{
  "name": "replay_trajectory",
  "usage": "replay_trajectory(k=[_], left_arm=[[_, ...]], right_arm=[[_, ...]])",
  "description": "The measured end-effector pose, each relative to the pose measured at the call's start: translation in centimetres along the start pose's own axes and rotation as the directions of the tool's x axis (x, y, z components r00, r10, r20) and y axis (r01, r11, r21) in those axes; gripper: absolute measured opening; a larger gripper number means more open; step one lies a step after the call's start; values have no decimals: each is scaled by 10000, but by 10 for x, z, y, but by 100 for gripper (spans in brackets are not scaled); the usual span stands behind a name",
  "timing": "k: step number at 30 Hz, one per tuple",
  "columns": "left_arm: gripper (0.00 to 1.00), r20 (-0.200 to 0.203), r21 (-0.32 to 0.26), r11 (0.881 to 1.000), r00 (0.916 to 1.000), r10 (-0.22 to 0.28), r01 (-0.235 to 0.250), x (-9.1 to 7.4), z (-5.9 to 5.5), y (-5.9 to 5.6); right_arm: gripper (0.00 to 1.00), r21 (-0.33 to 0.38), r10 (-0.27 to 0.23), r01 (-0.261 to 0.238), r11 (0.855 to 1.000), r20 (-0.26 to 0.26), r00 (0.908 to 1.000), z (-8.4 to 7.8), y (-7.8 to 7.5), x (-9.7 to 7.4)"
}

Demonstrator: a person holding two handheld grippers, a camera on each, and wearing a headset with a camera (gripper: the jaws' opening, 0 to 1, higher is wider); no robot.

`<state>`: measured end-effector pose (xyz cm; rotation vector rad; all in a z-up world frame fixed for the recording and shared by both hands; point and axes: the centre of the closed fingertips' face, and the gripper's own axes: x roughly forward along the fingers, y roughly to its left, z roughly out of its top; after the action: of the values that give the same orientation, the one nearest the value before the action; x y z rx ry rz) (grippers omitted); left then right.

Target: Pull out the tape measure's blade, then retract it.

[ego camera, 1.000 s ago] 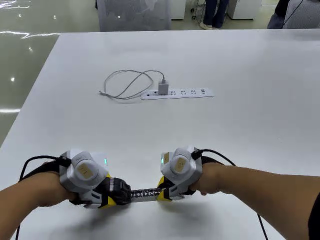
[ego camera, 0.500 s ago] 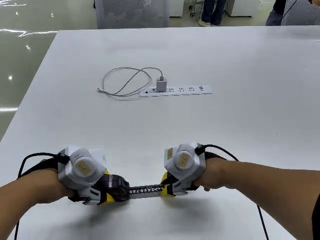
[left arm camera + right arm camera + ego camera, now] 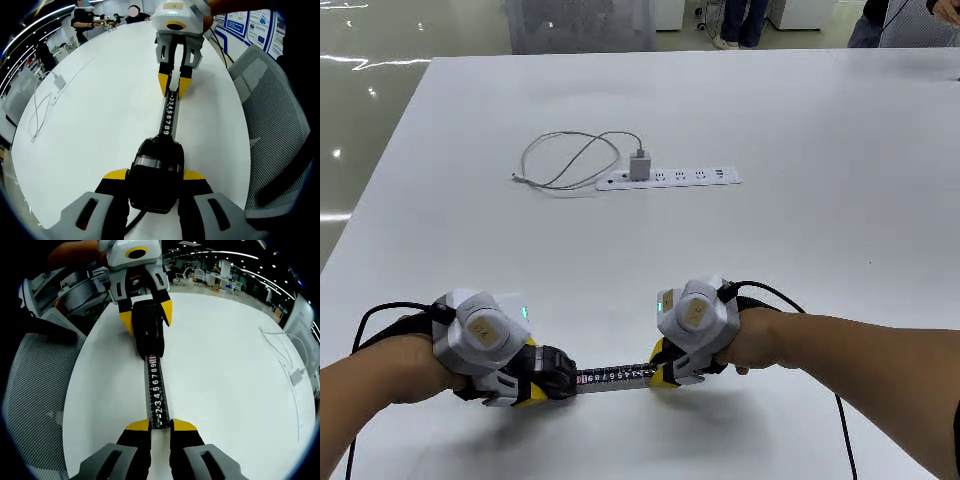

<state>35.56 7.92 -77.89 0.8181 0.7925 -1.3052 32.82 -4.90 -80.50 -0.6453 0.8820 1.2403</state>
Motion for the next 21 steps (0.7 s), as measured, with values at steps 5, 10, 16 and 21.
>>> replay_trajectory(k=[5, 10, 16, 21], left_arm=[[33, -20, 10, 10000, 10000, 6, -6, 0, 0, 0], [33, -20, -2, 10000, 10000, 5, -5, 0, -1, 0], [33, -28, -13, 10000, 10000, -4, 4, 0, -1, 0], [33, -37, -25, 10000, 10000, -3, 3, 1, -2, 0]], right_arm=[[9, 14, 3, -3, 10000, -44, 10000, -4, -1, -2], [9, 9, 3, -3, 10000, -80, 10000, -7, -1, -5], [9, 12, -14, 14, 10000, -127, 9999, -12, -2, -7], [9, 45, -13, 14, 10000, -153, 9999, -15, -3, -9]])
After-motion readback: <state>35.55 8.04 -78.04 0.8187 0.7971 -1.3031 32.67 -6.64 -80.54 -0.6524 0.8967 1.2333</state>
